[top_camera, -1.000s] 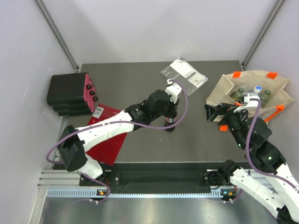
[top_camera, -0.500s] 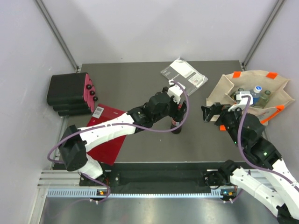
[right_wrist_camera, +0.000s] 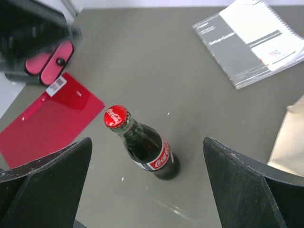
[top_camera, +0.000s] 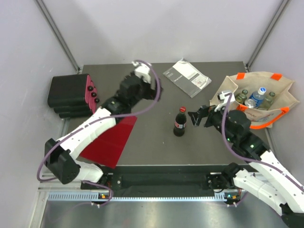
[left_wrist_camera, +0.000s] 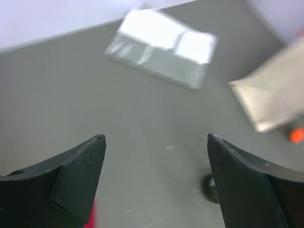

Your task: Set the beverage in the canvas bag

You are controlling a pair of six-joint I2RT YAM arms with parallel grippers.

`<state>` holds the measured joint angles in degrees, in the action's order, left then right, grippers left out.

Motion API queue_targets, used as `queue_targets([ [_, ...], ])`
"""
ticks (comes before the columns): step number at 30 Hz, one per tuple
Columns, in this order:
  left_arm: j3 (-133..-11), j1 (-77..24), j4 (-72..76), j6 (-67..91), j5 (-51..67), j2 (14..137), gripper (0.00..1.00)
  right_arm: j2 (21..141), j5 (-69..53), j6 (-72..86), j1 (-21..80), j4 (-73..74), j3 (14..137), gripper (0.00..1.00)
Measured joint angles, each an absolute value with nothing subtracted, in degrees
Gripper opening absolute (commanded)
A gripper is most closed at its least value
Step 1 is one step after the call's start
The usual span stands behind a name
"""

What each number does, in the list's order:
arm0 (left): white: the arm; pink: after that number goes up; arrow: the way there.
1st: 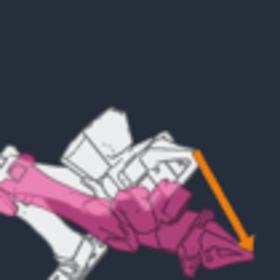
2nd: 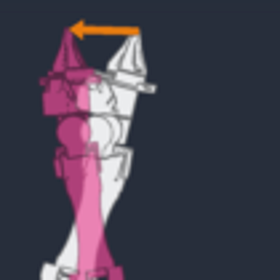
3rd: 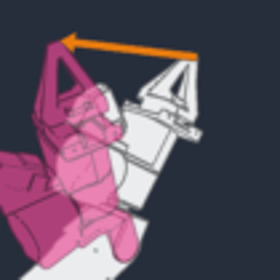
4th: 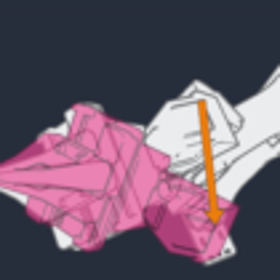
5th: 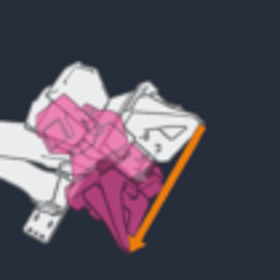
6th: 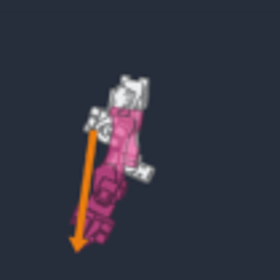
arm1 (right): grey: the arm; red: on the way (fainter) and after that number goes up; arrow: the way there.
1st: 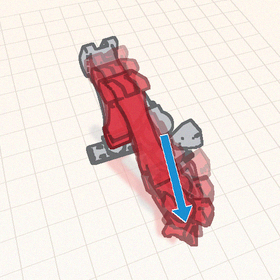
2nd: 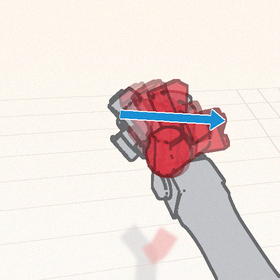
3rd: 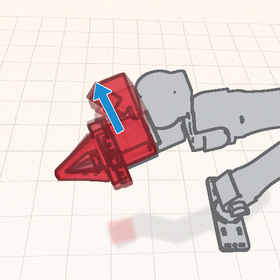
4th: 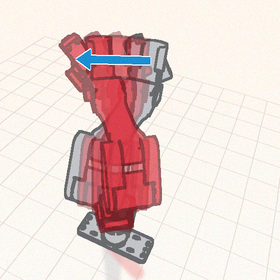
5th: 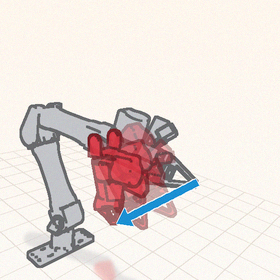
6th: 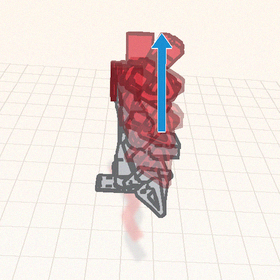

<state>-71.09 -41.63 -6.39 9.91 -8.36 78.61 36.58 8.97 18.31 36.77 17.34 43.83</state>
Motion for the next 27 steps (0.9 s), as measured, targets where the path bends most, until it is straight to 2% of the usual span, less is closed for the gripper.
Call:
queue_targets([
  [3,-72.23,-30.98,-11.38,13.56,-4.82,80.09,0.92,41.17,7.31,18.65,37.04,14.41,43.42,1.00],
  [6,-77.03,-26.57,-18.94,15.03,-1.58,84.53,0.93,46.33,6.55,18.63,38.04,12.01,43.42,0.98],
  [12,-74.96,-26.28,-21.45,16.45,2.48,86.08,0.93,52.42,8.60,17.56,42.11,8.12,43.42,0.94],
  [18,-72.95,-25.85,-22.46,17.28,3.86,86.13,0.92,58.13,13.43,15.38,45.06,4.49,43.44,0.79],
  [21,-72.58,-25.80,-22.22,17.61,4.16,86.02,0.92,61.14,15.44,14.39,45.41,2.74,43.44,0.63],
  [22,-72.31,-25.80,-22.20,17.69,4.27,85.97,0.91,61.89,16.03,14.02,45.54,2.24,43.44,0.51],
  [24,-71.68,-25.80,-22.11,17.76,4.32,85.60,0.91,62.81,17.15,13.19,45.98,1.65,43.44,0.35],
  [27,-70.46,-25.80,-22.04,17.69,3.95,84.38,0.91,63.22,20.27,10.72,46.63,0.73,43.57,0.05],
])
